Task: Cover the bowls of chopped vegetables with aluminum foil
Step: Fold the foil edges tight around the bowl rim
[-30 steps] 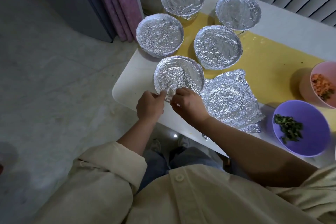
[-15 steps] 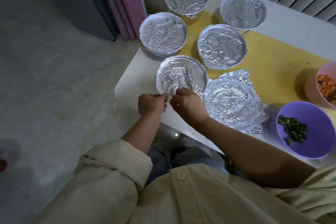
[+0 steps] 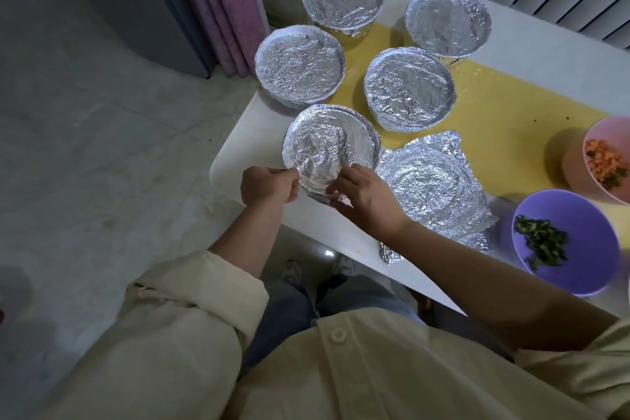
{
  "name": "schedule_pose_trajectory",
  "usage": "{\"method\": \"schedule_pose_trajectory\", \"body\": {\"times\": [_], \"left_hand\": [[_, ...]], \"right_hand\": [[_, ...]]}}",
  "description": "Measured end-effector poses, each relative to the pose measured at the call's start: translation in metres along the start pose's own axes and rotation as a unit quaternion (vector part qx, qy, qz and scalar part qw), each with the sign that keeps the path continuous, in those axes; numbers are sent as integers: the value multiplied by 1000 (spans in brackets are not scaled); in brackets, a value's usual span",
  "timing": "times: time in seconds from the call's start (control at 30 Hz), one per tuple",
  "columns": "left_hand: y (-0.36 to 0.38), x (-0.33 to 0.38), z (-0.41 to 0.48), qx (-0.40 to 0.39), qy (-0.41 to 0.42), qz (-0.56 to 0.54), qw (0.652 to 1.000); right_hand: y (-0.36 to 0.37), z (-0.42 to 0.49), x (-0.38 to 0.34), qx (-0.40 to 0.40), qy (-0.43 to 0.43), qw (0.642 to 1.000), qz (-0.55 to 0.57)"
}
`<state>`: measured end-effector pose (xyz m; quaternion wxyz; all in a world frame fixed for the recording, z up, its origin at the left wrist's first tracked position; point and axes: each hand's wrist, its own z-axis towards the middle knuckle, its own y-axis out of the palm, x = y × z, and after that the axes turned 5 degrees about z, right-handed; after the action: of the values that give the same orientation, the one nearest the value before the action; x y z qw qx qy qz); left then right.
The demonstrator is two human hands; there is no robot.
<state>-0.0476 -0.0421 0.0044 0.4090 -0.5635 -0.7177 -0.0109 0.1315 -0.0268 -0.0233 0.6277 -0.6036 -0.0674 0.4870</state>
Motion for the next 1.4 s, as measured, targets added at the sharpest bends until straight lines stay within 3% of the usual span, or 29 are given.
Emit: {"method": "schedule_pose_trajectory", "body": {"times": [0.17,0.33,0.9,1.07,1.27,1.4], "left_hand": [[6,-7,-11,-42,-65,-92,993],[19,-14,-21,-16,-91,-181,979],[22,-15,-21,56,-3,-80,995],[23,-19,-28,14,-7,-58,998],[22,-20,-19,28,38,25,999],[13,-8,-19,36,58,77,995]], "right_hand": [[7,8,-3,4,-6,1000,-6],[15,16,-10,-6,1,1000,-7],[13,22,-15,-5,12,999,-30],[13,20,-15,4,-2,999,-38],[14,21,-15,15,3,1000,-21],[7,16,-8,-21,-2,1000,18]]}}
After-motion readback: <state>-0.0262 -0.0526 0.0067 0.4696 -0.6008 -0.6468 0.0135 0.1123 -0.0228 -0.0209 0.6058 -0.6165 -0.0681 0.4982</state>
